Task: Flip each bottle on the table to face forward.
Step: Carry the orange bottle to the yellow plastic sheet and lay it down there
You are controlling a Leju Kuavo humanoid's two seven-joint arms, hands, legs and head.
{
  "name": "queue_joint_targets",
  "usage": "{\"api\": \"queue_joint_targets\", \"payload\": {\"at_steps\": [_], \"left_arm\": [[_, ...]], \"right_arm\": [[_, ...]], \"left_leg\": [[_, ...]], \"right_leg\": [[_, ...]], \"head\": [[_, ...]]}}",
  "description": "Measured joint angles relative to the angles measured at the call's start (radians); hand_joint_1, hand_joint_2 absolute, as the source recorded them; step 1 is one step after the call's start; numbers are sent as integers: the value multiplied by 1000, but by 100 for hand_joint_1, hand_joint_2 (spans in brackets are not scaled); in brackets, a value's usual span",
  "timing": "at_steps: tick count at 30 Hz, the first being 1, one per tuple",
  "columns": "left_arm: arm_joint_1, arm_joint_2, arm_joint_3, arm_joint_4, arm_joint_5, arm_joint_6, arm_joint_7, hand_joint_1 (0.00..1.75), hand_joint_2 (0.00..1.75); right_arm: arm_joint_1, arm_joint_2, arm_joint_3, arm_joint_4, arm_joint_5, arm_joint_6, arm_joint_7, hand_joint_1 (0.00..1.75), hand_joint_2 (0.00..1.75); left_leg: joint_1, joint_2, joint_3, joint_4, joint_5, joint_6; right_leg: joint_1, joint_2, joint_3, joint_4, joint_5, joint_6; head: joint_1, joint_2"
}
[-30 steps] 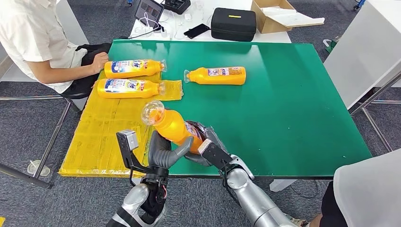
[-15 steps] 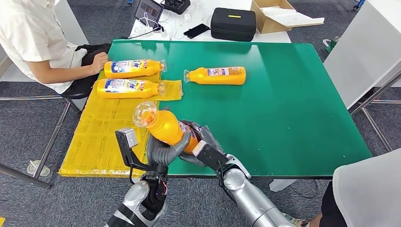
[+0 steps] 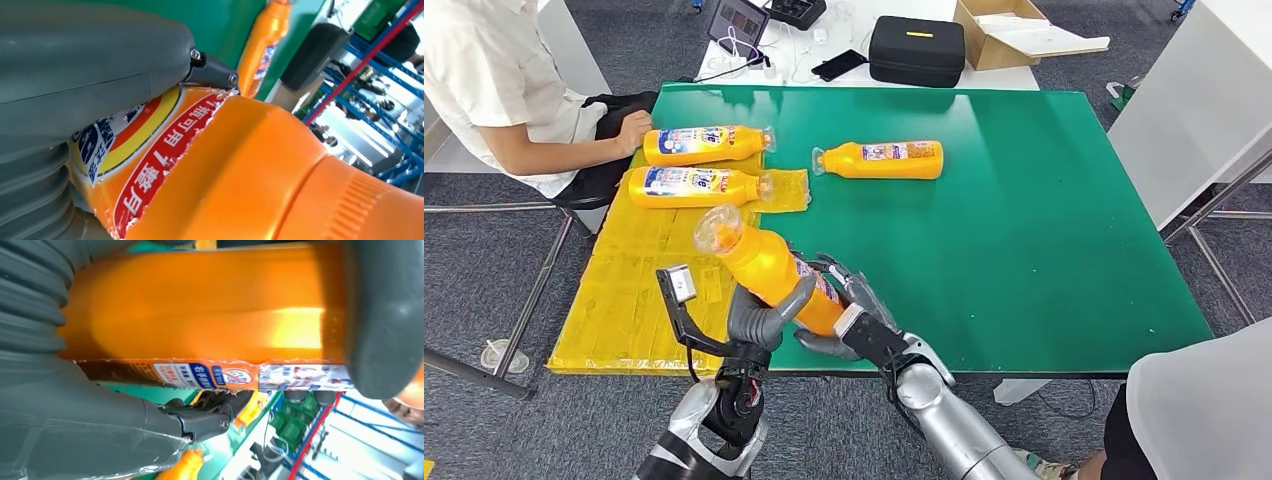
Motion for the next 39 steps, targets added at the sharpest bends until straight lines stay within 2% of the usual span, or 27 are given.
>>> {"api": "queue_joint_targets", "payload": {"at_steps": [4,7,12,18,21,24,27,30,34,36,39], "left_arm": [[15,6,8,-34,14,60,1,175,175],[23,11,24,-47,20,96,0,175,175],[32,19,59,-66,-7,245,-20,175,175],[32,23,76,-79,-29,291,-29,175,175],[32,25,77,-80,-126,404,-87,175,175],[32,29,83,-80,-321,539,-167,174,175],[33,25,121,-76,-616,576,-185,174,175],[31,13,200,-55,-1048,578,-155,175,175],[-4,1,338,5,-1586,579,-88,175,175],[-38,2,392,52,-1762,579,-35,175,175],[-79,6,432,115,-1858,580,16,175,175]], "right_arm": [[33,0,1,-17,69,-118,-24,0,175],[49,0,2,-35,96,-169,-36,0,175],[87,-2,0,-74,183,-350,-63,0,175],[116,-9,-1,-105,203,-398,-69,0,175],[132,-9,-14,-118,259,-508,-85,0,175],[166,-3,-64,-143,345,-595,-120,0,175],[195,7,-126,-162,355,-607,-140,0,175],[202,9,-156,-167,321,-599,-144,0,175],[190,11,-165,-165,266,-543,-157,0,175],[177,14,-165,-161,253,-525,-161,0,175],[160,18,-165,-153,244,-512,-165,0,175]], "left_leg": [[0,-1,-1,0,0,0],[0,0,0,0,0,0],[0,0,0,0,0,0],[0,0,-1,0,0,0],[0,0,-1,0,0,0],[0,0,-1,0,0,0],[0,0,-1,0,0,0],[0,0,-1,0,0,0],[0,0,-1,0,1,-1],[0,0,-1,0,2,-2],[1,0,-1,0,3,-2]], "right_leg": [[0,-1,0,0,0,0],[0,0,-1,0,0,0],[0,0,-1,0,0,0],[0,0,-1,0,0,0],[0,-1,-1,0,0,0],[0,-1,-1,0,0,0],[0,-1,-2,0,0,0],[0,0,-2,0,0,0],[0,0,-2,0,0,0],[0,0,-2,0,0,0],[0,0,-2,0,1,-1]], "head": [[0,0],[0,0],[0,0],[0,0],[0,0],[0,0],[0,0],[0,0],[0,0],[0,0],[0,0]]}}
